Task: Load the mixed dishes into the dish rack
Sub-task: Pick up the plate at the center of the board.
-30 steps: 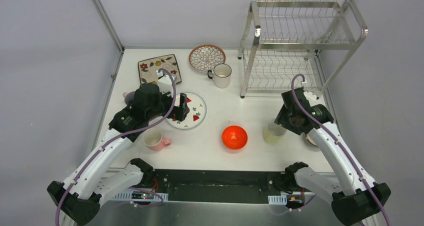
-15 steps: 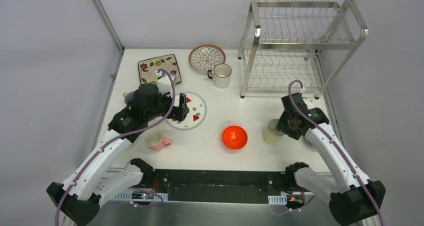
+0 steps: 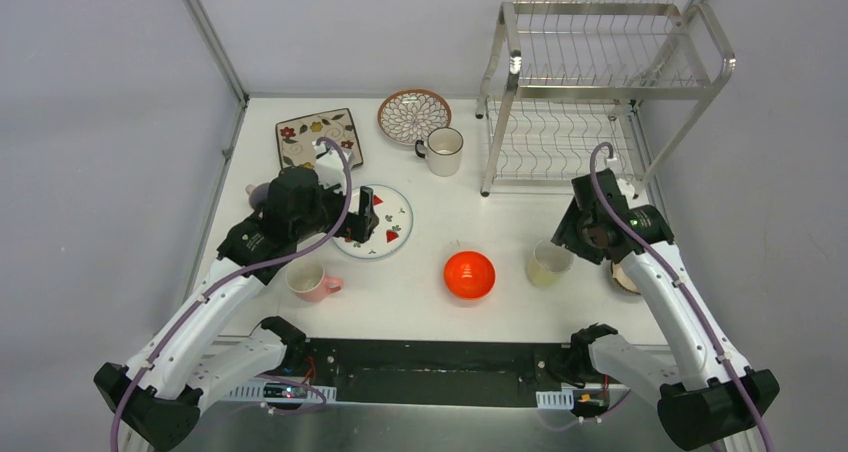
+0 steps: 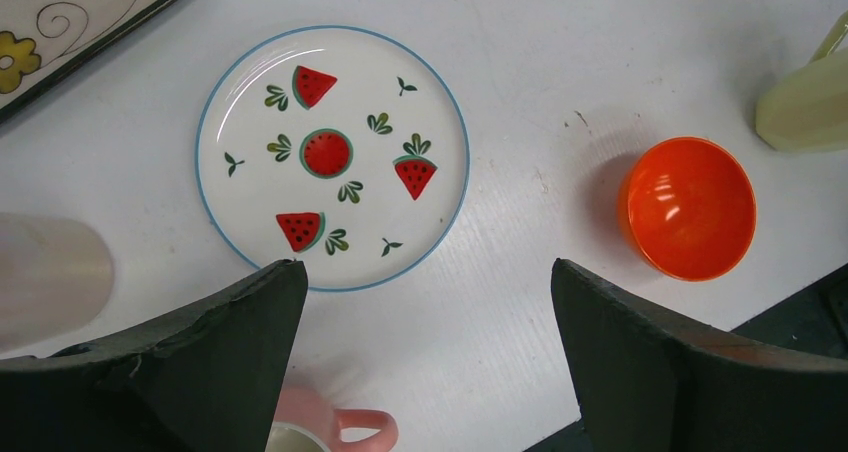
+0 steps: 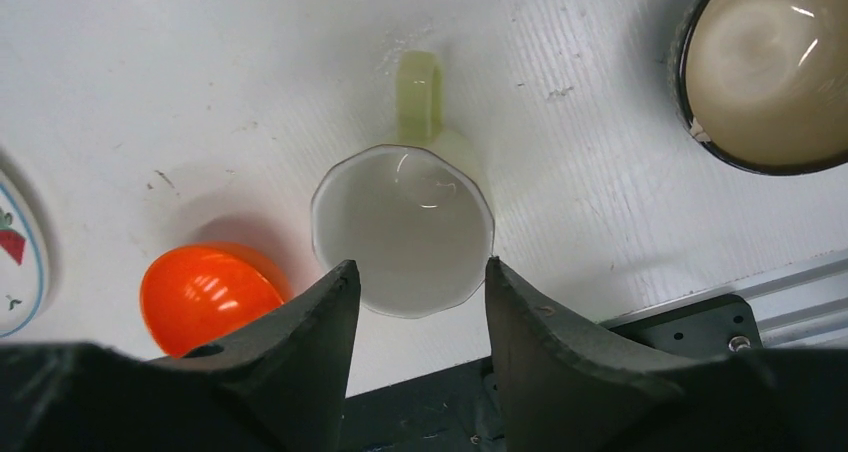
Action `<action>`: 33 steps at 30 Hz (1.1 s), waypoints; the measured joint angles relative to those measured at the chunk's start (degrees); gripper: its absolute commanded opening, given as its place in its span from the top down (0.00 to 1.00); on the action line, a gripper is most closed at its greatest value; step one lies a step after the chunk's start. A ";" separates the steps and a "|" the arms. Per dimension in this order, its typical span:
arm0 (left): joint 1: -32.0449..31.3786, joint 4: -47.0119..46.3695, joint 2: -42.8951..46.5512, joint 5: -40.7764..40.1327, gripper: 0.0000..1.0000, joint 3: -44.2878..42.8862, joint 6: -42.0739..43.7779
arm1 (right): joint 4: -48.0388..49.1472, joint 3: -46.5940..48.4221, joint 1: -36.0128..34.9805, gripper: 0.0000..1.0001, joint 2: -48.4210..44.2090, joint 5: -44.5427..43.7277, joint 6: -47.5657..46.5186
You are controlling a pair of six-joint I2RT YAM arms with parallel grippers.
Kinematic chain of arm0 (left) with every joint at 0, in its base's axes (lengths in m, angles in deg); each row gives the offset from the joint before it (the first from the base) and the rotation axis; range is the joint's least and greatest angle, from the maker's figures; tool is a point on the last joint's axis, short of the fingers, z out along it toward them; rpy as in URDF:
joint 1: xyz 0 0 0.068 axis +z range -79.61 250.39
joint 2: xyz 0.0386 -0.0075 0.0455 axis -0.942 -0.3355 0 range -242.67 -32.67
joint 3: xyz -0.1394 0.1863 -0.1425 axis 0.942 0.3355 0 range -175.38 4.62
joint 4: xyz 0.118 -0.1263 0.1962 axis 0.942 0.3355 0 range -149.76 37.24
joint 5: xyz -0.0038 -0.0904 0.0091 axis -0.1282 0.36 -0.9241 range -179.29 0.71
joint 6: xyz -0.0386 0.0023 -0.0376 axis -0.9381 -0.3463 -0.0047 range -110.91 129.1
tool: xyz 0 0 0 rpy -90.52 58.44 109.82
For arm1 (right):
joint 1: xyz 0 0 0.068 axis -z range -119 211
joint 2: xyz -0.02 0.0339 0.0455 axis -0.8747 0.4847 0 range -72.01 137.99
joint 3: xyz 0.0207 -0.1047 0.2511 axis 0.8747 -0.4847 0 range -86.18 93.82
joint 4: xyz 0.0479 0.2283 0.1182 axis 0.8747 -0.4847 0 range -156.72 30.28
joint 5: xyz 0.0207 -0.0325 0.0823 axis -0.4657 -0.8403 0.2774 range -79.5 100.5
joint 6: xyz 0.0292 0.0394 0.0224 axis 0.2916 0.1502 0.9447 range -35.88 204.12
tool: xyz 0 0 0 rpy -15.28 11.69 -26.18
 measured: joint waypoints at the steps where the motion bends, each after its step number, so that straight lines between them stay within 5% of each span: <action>1: -0.02 0.00 -0.11 -0.02 0.03 0.00 0.02 | -0.02 0.92 0.00 0.48 0.00 0.33 -0.24; 11: -0.02 1.57 -2.56 -8.20 0.06 -0.02 -4.13 | 4.48 2.82 -0.76 0.49 -0.57 11.54 -3.13; 16: 0.44 5.81 -12.37 -12.63 0.12 -1.51 -10.93 | 8.26 3.43 -3.48 0.47 -0.66 15.43 -4.48; 28: 1.36 6.23 -37.05 -1.51 0.24 -8.28 -10.47 | 18.32 0.72 -4.20 0.46 -2.95 19.85 -7.04; 33: 7.30 7.41 -42.36 0.44 0.34 -11.96 -10.91 | 25.42 -2.38 -4.96 0.40 -0.61 24.81 -5.29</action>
